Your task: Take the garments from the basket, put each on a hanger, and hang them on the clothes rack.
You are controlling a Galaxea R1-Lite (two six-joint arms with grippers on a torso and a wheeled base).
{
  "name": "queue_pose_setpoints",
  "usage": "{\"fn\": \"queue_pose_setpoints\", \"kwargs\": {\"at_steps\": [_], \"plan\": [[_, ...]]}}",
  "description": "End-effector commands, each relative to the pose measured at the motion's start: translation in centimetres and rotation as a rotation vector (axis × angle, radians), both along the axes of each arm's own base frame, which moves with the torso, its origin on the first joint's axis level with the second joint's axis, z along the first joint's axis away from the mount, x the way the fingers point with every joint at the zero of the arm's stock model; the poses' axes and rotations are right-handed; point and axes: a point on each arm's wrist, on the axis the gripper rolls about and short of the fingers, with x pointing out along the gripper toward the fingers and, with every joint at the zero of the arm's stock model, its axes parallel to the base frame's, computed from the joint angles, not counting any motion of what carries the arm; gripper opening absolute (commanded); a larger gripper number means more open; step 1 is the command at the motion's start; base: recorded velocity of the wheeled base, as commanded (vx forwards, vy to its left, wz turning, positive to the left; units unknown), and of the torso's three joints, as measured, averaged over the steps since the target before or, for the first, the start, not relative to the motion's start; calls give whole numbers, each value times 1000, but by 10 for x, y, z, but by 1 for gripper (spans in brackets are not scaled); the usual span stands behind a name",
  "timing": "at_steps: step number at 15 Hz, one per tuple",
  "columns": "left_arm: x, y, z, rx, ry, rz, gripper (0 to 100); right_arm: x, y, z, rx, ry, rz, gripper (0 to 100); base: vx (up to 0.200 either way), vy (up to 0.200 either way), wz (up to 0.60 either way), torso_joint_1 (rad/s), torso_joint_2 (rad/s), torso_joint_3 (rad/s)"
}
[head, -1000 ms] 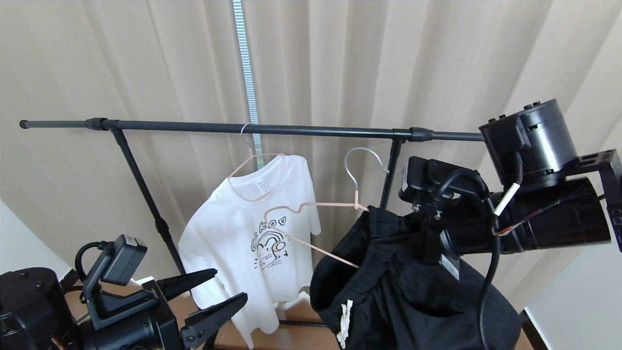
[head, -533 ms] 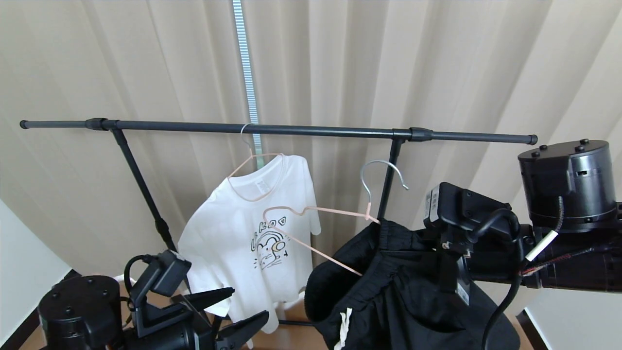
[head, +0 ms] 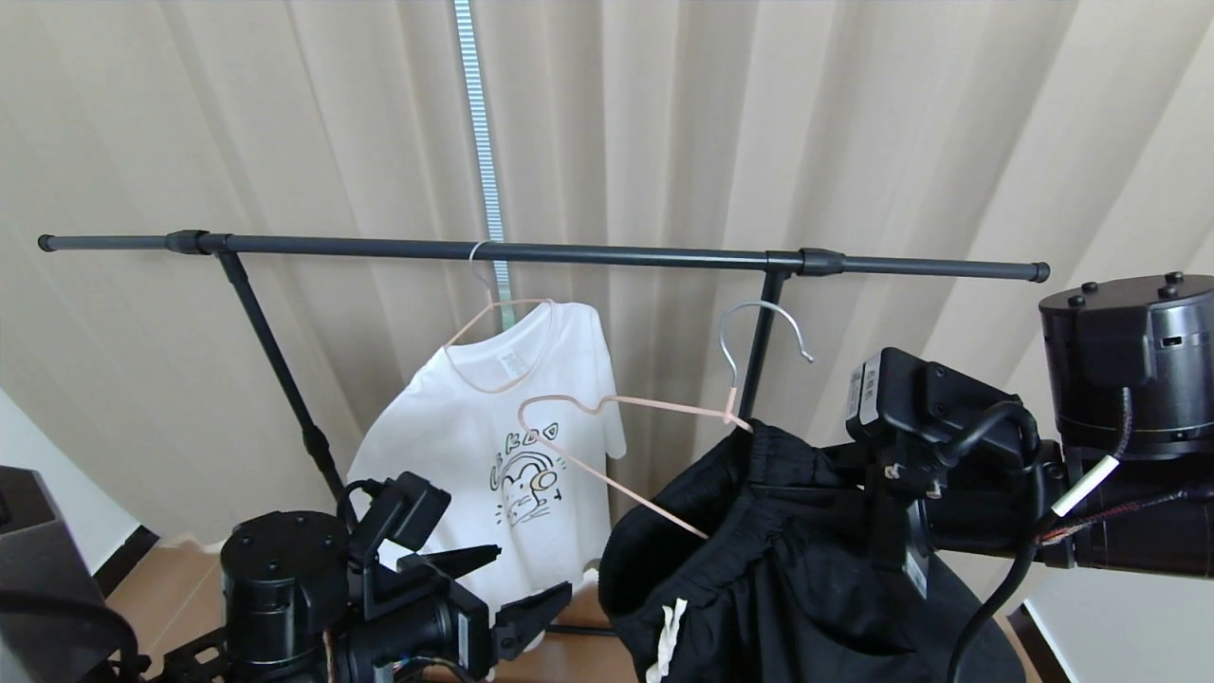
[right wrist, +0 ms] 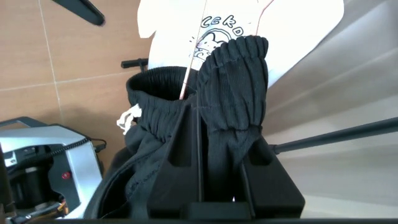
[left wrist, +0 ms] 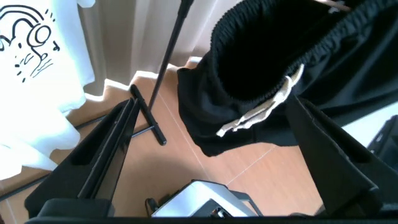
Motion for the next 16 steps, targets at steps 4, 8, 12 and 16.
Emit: {"fn": "queue_pose_setpoints", "kwargs": {"at_steps": [4, 8, 12, 16], "plan": [[25, -24, -3, -23, -41, -24, 100, -2, -1, 3, 15, -13, 4, 0, 0, 0, 0, 0, 0, 0], [34, -33, -14, 5, -43, -43, 100, -2, 0, 3, 33, -39, 8, 0, 0, 0, 0, 0, 0, 0], [44, -41, -29, 34, -37, -53, 100, -7, -1, 5, 42, -51, 18, 0, 0, 0, 0, 0, 0, 0], [46, -47, -33, 35, -37, -67, 100, -16, 0, 9, 53, -64, 43, 0, 0, 0, 0, 0, 0, 0]]}}
